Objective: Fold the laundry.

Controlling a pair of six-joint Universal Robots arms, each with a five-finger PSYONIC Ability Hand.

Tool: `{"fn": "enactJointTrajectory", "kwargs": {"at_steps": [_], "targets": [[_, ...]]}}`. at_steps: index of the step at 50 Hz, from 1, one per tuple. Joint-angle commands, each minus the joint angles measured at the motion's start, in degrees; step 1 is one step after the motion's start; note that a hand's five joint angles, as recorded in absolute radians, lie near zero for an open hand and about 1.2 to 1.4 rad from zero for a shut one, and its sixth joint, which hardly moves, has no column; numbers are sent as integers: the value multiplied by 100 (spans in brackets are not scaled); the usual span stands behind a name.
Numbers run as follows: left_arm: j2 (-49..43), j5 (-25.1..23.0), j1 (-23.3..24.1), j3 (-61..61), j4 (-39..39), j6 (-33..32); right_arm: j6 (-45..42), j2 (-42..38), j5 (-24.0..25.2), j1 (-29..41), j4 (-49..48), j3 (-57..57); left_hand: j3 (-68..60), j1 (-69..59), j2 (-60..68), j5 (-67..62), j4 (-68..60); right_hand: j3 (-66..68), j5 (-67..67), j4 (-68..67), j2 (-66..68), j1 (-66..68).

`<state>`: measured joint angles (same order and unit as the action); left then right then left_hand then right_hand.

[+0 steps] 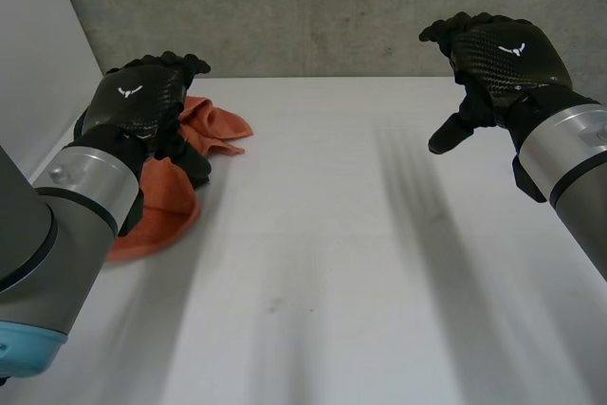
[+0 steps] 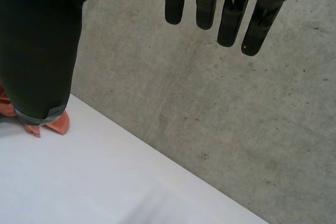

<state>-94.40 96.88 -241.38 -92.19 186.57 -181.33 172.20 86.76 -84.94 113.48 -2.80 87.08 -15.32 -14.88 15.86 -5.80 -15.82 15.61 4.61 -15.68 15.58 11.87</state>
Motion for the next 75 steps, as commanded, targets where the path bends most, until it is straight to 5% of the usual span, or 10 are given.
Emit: {"fn": "enactJointTrajectory", "kwargs": {"at_steps": [1, 18, 28, 34, 48, 53, 55, 58, 64, 75], "targets": [[-113, 32, -6, -18, 46, -17, -37, -19, 30, -10, -10, -25, 443, 399, -497, 491, 493, -561, -461, 568, -558, -187], [-210, 24, -15, 17, 450, -52, -37, -36, 38, -1, -10, -25, 528, 484, -581, 575, 577, -561, -461, 568, -558, -187], [-596, 24, -454, 315, 476, -78, -46, -45, 38, -1, -10, -25, 511, 467, -564, 559, 560, -561, -461, 568, -558, -187], [-1536, 32, -831, 974, 432, -306, -46, -54, 38, -1, -10, -25, 511, 467, -564, 559, 560, -561, -461, 568, -558, -187], [-4164, 111, -1974, 2917, 511, -2117, -46, -89, 30, -1, -10, -25, 343, 299, -396, 391, 392, -561, -461, 568, -558, -187], [-4552, 85, -2159, 3199, 503, -2161, -63, -124, 30, -10, -18, -7, -2074, -2118, 2020, -2026, -2024, -561, -461, 568, -558, -187], [-4552, 76, -2212, 3208, 511, -2126, -72, -168, 30, -10, -18, -16, -4090, -4134, 4036, -4042, -4040, -561, -461, 568, -558, -187], [-4543, 85, -2159, 3216, 511, -2117, -134, -177, 30, -10, -27, -16, -6463, -6507, 6409, -6415, -6414, -561, -461, 568, -558, -187], [-4167, 164, -1835, 3102, 485, -1959, -257, -168, 30, -27, -27, -25, -6468, -6512, 6414, -6420, -6418, -561, -461, 568, -558, -187], [-1846, 243, -455, 2294, 476, -623, -283, -124, 30, -264, -10, -148, -6468, -6512, 6414, -6420, -6418, -561, -461, 568, -558, -187]]}}
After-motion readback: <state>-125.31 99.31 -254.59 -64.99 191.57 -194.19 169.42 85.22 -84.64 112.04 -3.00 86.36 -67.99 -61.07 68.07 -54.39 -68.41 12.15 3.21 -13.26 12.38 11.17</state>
